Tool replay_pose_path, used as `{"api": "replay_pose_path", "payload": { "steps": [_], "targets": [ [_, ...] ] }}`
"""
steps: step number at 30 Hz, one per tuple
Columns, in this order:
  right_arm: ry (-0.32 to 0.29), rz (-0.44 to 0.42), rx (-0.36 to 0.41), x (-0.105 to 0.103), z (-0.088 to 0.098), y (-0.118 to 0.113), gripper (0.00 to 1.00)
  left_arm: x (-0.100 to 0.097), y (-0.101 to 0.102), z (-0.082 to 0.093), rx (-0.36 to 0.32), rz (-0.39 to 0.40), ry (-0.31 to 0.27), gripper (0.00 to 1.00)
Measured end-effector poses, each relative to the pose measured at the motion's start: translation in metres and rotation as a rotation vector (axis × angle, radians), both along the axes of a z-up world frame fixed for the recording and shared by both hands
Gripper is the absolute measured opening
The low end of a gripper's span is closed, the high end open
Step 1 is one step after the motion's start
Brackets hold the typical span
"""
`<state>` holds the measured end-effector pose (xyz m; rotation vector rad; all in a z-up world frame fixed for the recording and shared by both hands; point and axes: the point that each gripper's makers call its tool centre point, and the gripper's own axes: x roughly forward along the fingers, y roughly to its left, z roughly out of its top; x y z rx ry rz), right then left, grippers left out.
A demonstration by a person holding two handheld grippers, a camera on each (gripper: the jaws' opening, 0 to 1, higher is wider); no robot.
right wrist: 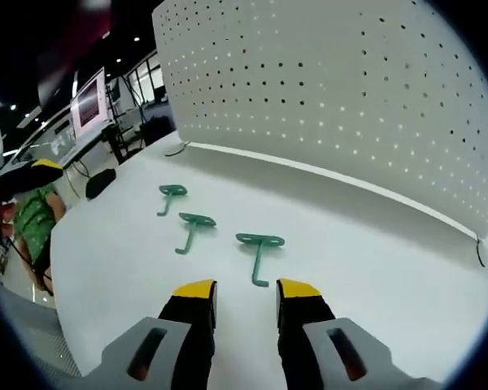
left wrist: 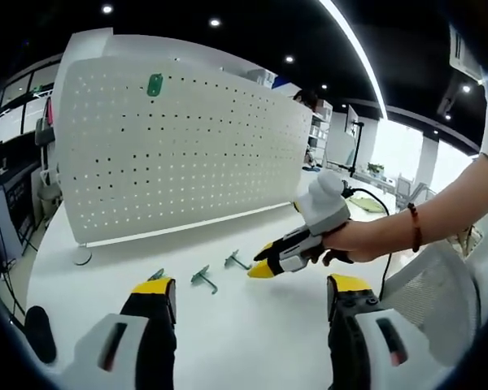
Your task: Insert the hook assembly into the mounting plate slot until the hook locks in place.
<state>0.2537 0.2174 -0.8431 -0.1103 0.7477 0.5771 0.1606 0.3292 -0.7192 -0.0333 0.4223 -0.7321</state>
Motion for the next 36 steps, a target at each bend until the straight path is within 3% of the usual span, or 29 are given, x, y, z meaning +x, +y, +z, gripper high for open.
{"api": "replay_pose_path", "payload": {
  "steps": [16, 22, 25, 36],
  "targets": [
    [0.009, -0.052, 0.028, 0.005, -0.007, 0.002, 0.2, -0.004, 0.003, -0.003, -0.003, 0.011, 0.011, 0.72],
    [-0.027, -0.035, -0.003, 0.008, -0.008, 0.003, 0.18, -0.004, 0.005, -0.005, 0.003, 0.015, 0.019, 0.72],
    [-0.069, -0.031, -0.049, 0.012, -0.008, -0.002, 0.08, -0.002, 0.006, -0.003, 0.005, 0.018, 0.003, 0.7],
    [-0.068, 0.003, -0.063, 0.01, -0.009, -0.003, 0.02, -0.004, -0.001, -0.007, 0.001, -0.002, 0.024, 0.7]
  ]
}}
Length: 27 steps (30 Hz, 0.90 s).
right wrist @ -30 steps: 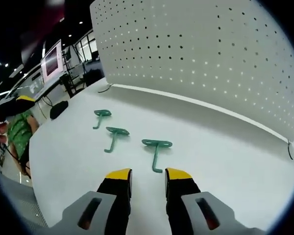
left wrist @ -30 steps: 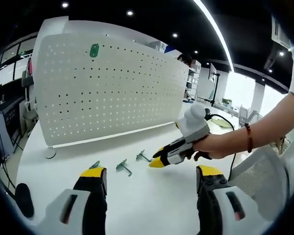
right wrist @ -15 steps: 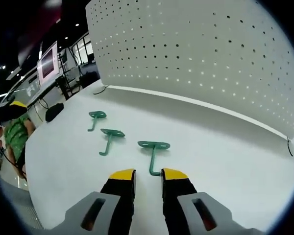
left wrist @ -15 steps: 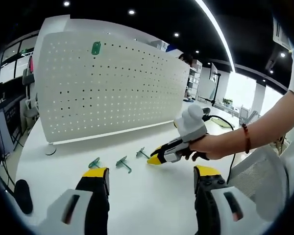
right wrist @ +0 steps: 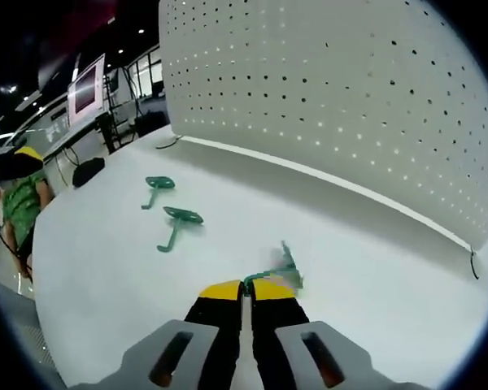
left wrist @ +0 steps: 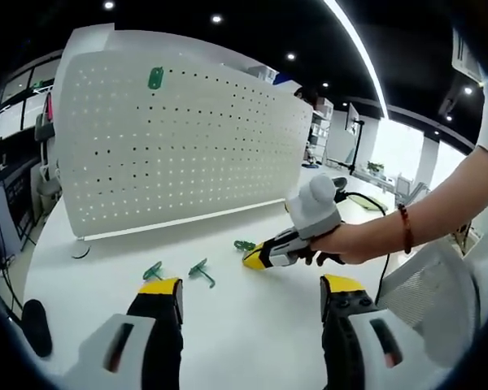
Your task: Insert the hook assembly into the mounting plate slot until the hook locks in place.
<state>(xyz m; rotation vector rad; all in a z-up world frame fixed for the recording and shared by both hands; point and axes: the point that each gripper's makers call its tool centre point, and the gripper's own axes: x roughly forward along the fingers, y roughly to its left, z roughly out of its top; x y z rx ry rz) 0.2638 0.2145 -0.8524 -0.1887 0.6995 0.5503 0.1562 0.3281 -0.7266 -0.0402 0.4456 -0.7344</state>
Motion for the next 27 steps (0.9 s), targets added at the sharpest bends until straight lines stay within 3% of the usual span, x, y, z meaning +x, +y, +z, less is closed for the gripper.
{"api": "replay_pose_path", "payload": {
  "steps": [14, 20, 27],
  "targets": [
    [0.012, 0.036, -0.006, -0.01, 0.001, 0.001, 0.01, -0.001, 0.0, -0.004, 0.005, -0.004, 0.013, 0.7],
    [-0.002, 0.032, 0.016, -0.01, 0.012, 0.003, 0.0, 0.0, -0.002, -0.003, 0.005, -0.006, 0.011, 0.69],
    [-0.024, 0.084, 0.009, -0.01, 0.02, 0.004, 0.0, -0.001, -0.005, -0.003, 0.009, -0.018, 0.01, 0.68]
  ]
}}
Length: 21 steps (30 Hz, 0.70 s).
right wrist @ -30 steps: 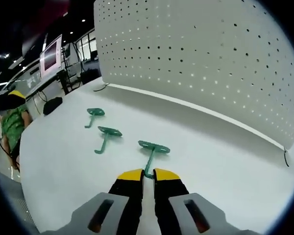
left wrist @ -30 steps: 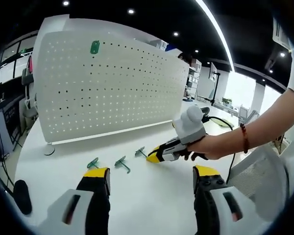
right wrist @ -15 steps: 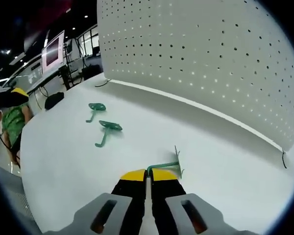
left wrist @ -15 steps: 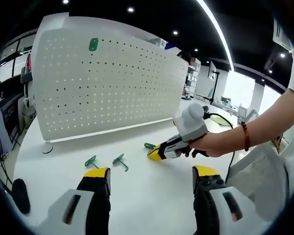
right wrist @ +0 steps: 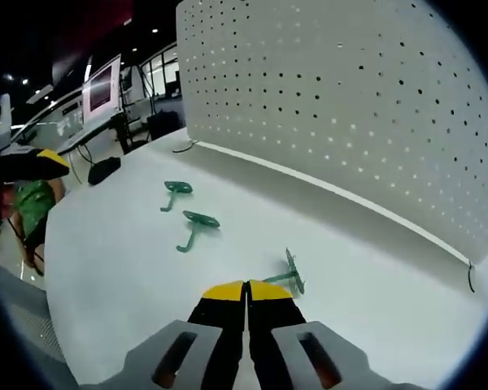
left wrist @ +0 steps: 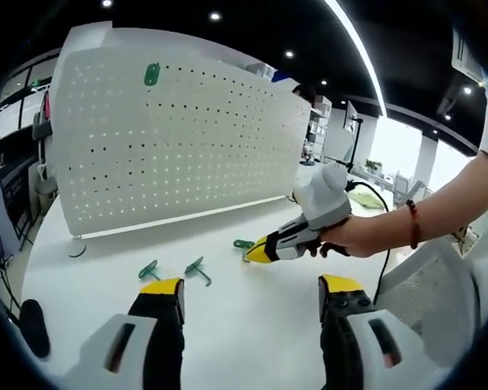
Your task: Insert the hook assembly into the mounting plate slot until the hook locks in place.
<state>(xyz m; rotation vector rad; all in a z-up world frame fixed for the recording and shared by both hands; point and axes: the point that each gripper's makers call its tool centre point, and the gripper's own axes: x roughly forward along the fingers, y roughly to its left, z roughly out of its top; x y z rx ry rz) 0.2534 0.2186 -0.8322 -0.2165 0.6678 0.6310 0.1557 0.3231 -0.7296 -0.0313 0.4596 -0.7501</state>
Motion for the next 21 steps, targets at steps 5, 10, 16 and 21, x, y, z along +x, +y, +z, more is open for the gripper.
{"api": "replay_pose_path", "payload": {
  "steps": [5, 10, 16, 21],
  "targets": [
    [0.002, 0.01, -0.011, -0.004, 0.0, -0.002, 0.0, 0.001, -0.002, 0.001, -0.001, -0.004, -0.002, 0.68],
    [0.021, -0.042, 0.012, -0.002, -0.003, -0.008, 0.0, 0.0, -0.004, 0.002, 0.002, -0.01, -0.002, 0.68],
    [0.019, -0.092, 0.029, 0.006, -0.005, -0.01, 0.1, -0.002, -0.002, 0.0, 0.003, -0.006, 0.002, 0.68],
    [0.031, -0.118, 0.009, 0.014, -0.01, -0.012, 0.12, 0.0, 0.004, -0.001, 0.006, 0.005, 0.005, 0.68]
  ]
}}
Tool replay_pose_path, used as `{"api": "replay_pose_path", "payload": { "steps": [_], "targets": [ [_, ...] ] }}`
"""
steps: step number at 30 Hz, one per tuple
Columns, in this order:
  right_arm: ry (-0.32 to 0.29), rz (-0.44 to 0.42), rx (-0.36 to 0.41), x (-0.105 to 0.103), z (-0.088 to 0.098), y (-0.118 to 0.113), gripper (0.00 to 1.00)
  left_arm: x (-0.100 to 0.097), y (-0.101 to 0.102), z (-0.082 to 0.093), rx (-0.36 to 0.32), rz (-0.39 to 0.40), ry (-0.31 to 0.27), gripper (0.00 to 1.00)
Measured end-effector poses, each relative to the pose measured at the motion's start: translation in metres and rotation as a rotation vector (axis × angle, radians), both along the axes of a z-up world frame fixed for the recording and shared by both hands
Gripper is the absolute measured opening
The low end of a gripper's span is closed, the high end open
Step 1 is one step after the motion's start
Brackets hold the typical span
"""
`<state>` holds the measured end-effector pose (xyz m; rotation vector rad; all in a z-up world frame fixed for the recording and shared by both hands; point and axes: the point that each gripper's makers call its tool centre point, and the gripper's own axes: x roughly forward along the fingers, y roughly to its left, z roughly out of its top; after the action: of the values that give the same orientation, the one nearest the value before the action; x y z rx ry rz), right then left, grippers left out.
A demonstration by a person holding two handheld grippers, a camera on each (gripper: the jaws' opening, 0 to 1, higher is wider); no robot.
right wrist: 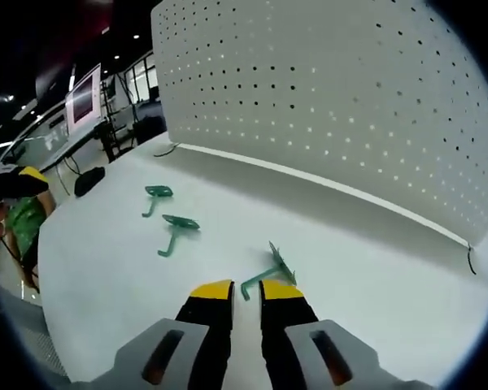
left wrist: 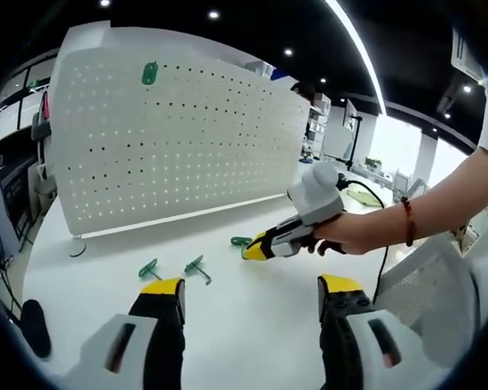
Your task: Insert the hook assembly into the mounting plate slot until the hook locks in place.
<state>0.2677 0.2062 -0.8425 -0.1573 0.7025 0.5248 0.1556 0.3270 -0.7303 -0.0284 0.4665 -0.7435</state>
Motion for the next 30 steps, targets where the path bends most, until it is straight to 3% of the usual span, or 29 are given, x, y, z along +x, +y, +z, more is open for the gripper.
{"api": "replay_pose_path", "payload": {
  "steps": [6, 16, 30],
  "targets": [
    [0.036, -0.04, 0.01, 0.006, -0.008, -0.003, 0.13, 0.002, 0.005, -0.001, -0.001, 0.01, 0.004, 0.68],
    [0.036, -0.107, 0.043, 0.014, -0.009, -0.005, 0.11, 0.003, 0.004, -0.002, -0.003, 0.011, 0.011, 0.68],
    [0.037, -0.09, 0.014, 0.014, -0.012, -0.009, 0.02, 0.003, 0.004, -0.003, -0.002, 0.01, 0.013, 0.68]
  ]
}}
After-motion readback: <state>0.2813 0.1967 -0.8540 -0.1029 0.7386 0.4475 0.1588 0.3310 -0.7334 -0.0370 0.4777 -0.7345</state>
